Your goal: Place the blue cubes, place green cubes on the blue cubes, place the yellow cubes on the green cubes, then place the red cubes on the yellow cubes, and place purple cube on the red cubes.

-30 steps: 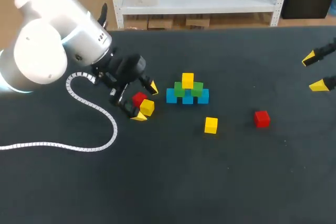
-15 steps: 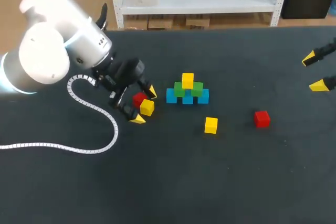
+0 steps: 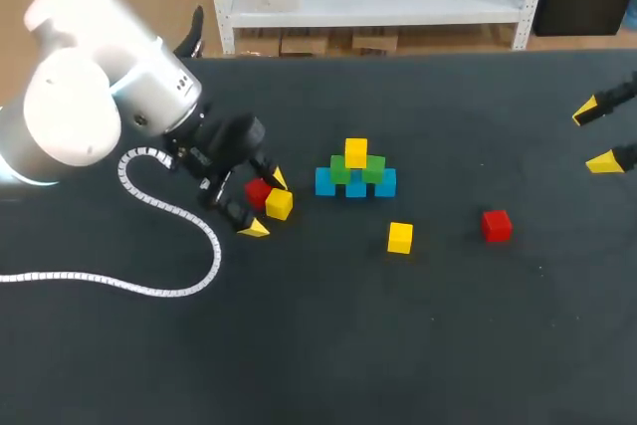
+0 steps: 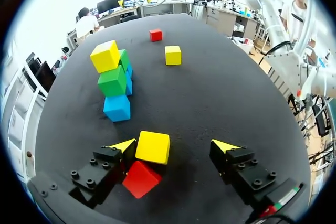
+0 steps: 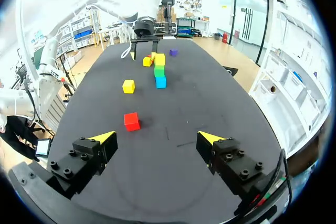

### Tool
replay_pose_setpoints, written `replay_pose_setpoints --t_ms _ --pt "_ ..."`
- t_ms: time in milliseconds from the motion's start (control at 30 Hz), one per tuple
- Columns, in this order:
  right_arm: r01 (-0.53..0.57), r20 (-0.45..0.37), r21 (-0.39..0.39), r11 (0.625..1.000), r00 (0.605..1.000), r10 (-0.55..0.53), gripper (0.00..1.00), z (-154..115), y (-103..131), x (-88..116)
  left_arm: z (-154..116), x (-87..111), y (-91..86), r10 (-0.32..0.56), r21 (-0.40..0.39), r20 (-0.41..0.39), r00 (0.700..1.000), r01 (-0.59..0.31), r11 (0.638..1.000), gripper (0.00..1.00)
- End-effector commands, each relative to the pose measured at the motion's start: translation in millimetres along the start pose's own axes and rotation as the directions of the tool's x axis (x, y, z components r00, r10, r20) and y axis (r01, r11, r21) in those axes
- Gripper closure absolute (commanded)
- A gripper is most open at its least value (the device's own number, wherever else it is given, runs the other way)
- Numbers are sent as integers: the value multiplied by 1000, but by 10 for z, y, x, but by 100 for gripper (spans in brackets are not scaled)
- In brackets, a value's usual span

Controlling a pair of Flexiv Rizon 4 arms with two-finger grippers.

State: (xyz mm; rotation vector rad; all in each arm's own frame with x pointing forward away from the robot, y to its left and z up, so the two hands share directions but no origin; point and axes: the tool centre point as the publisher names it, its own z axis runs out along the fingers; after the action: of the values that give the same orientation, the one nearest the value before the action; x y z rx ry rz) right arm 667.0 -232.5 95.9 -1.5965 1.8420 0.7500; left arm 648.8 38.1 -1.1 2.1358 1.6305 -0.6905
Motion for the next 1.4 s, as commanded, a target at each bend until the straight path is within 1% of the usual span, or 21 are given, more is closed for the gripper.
replay_pose_setpoints --t_ms 33,67,200,467,533,567,600,633,700,867,933,1000,1067,1100,1167,1300,1400 --pt "1 1 0 1000 1000 -1 0 7 -6 2 -11 26 -62 -9 -16 -2 1000 9 1000 6" --pt "1 1 0 1000 1000 -1 0 7 -6 2 -11 32 -57 -11 -17 -1 1000 11 1000 4" --pt "1 1 0 1000 1000 -1 0 7 -6 2 -1 12 -13 -11 -25 1 1000 11 1000 4" --pt "1 1 0 1000 1000 -1 0 7 -6 2 33 -40 67 5 -27 8 1000 -5 1000 19" --pt "1 1 0 1000 1000 -1 0 7 -6 2 36 -46 73 9 -25 8 1000 -9 1000 26" --pt "1 1 0 1000 1000 -1 0 7 -6 2 39 -44 78 10 -25 7 1000 -10 1000 38" --pt "1 1 0 1000 1000 -1 0 7 -6 2 38 -41 82 10 -25 7 1000 -10 1000 42" --pt "1 1 0 1000 1000 -1 0 7 -6 2 36 -35 89 10 -25 6 1000 -10 1000 51" --pt "1 1 0 1000 1000 -1 0 7 -6 2 34 -21 98 10 -27 4 1000 -10 1000 55" --pt "1 1 0 1000 1000 -1 0 7 -6 2 30 -8 106 9 -28 -3 1000 -9 1000 53" --pt "1 1 0 1000 1000 -1 0 7 -6 2 34 -3 108 7 -29 -3 1000 -7 1000 58" --pt "1 1 0 1000 1000 -1 0 7 -6 2 36 -2 108 5 -29 -1 1000 -5 1000 66" --pt "1 1 0 1000 1000 -1 0 7 -6 2 38 -4 107 -1 -32 4 1000 1 999 84" --pt "1 1 0 1000 1000 -1 0 7 -6 2 36 -6 106 -4 -33 5 1000 4 999 91" --pt "1 1 0 1000 1000 -1 0 7 -6 2 18 -20 93 -7 -37 8 1000 7 999 100" --pt "1 1 0 1000 1000 -1 0 7 -6 2 -16 -60 78 -12 -40 17 1000 13 999 100" --pt "1 1 0 1000 1000 -1 0 7 -6 2 -74 -132 83 -9 -51 27 1000 10 999 100"
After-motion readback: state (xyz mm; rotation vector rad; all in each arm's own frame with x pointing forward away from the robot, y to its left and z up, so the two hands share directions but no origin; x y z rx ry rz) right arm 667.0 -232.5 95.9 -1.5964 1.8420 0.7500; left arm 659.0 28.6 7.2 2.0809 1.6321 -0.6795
